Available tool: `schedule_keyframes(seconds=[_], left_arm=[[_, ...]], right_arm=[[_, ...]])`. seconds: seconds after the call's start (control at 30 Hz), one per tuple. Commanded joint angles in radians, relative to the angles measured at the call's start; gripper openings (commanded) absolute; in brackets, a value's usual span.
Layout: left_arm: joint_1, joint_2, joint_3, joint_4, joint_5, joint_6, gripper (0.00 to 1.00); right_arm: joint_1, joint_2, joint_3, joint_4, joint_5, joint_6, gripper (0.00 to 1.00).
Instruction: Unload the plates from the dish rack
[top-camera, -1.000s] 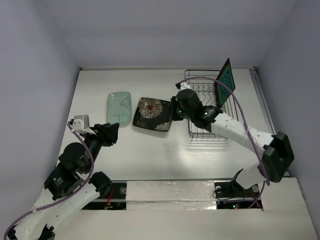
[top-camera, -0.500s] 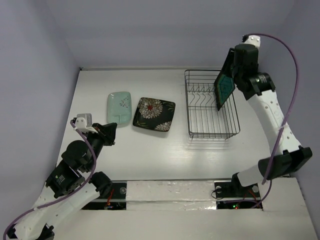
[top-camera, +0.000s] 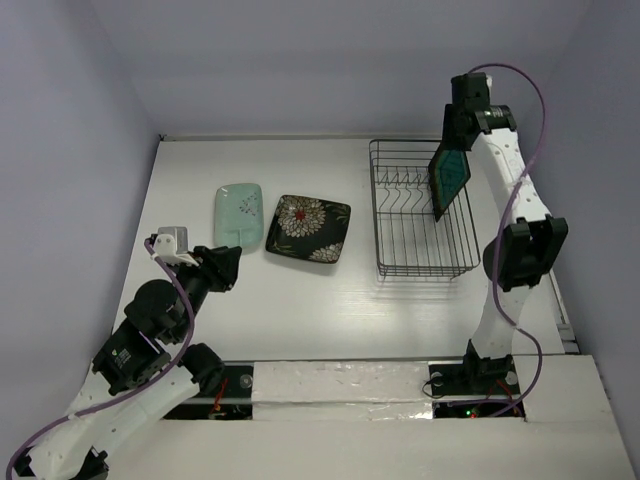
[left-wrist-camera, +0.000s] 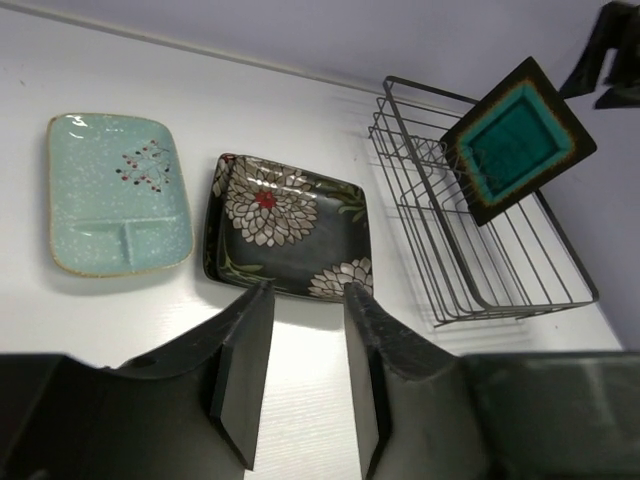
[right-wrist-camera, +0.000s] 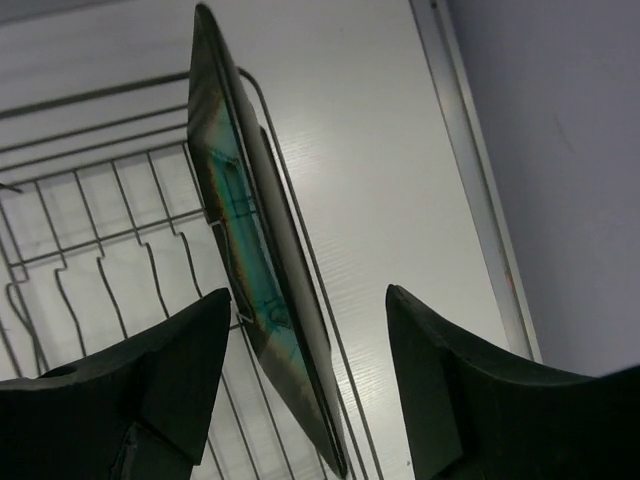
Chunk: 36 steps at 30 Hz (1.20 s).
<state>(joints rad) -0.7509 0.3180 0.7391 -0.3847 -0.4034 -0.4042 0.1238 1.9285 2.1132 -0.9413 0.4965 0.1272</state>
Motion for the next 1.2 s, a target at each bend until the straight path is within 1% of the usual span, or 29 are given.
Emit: schedule_keyframes(seconds=[0.0, 0.03, 0.13, 0.17, 0.33, 0.37, 0.43, 0.47, 0.53, 0.6, 0.83, 0.9, 1.17], left_arm=[[0.002, -0.002, -0.009, 0.052, 0.015, 0.015, 0.31], [0.002, -0.003, -0.009, 0.052, 0.015, 0.013, 0.32], [0.002, 0.0, -0.009, 0.052, 0.015, 0.016, 0.33], [0.011, 0.0, -0.009, 0.052, 0.017, 0.016, 0.33], [0.012, 0.003, -0.009, 0.053, 0.017, 0.016, 0.35], [0.012, 0.004, -0.009, 0.055, 0.017, 0.016, 0.35], [0.012, 0.003, -0.009, 0.052, 0.015, 0.015, 0.36], [0.012, 0.001, -0.009, 0.052, 0.015, 0.015, 0.36], [0.012, -0.003, -0.009, 0.05, 0.011, 0.013, 0.36], [0.012, -0.008, -0.009, 0.049, 0.008, 0.011, 0.36], [0.012, -0.014, -0.009, 0.05, 0.008, 0.008, 0.38], [0.012, -0.013, -0.009, 0.05, 0.008, 0.008, 0.38], [0.012, -0.002, -0.009, 0.049, 0.005, 0.005, 0.39]], right_arm=[[0.002, 0.064, 0.082, -0.059, 0.002, -0.044, 0.67], [0.002, 0.094, 0.102, -0.063, 0.002, -0.044, 0.66], [0.002, 0.115, 0.1, -0.047, -0.006, -0.049, 0.58], [0.002, 0.116, 0.1, -0.047, -0.001, -0.051, 0.47], [0.002, 0.087, 0.074, -0.024, 0.031, -0.078, 0.3], [0.002, 0.081, 0.067, -0.016, 0.025, -0.084, 0.23], [0.002, 0.067, 0.057, -0.01, 0.014, -0.093, 0.15], [0.002, 0.064, 0.054, -0.01, 0.014, -0.1, 0.07], [0.002, 0.053, 0.05, -0.011, 0.017, -0.101, 0.0], [0.002, 0.037, 0.042, -0.007, 0.019, -0.104, 0.0], [0.002, -0.111, 0.041, 0.038, 0.04, -0.115, 0.0], [0.011, -0.163, 0.039, 0.055, 0.054, -0.152, 0.0], [0.043, -0.312, 0.062, 0.062, 0.089, -0.129, 0.0]])
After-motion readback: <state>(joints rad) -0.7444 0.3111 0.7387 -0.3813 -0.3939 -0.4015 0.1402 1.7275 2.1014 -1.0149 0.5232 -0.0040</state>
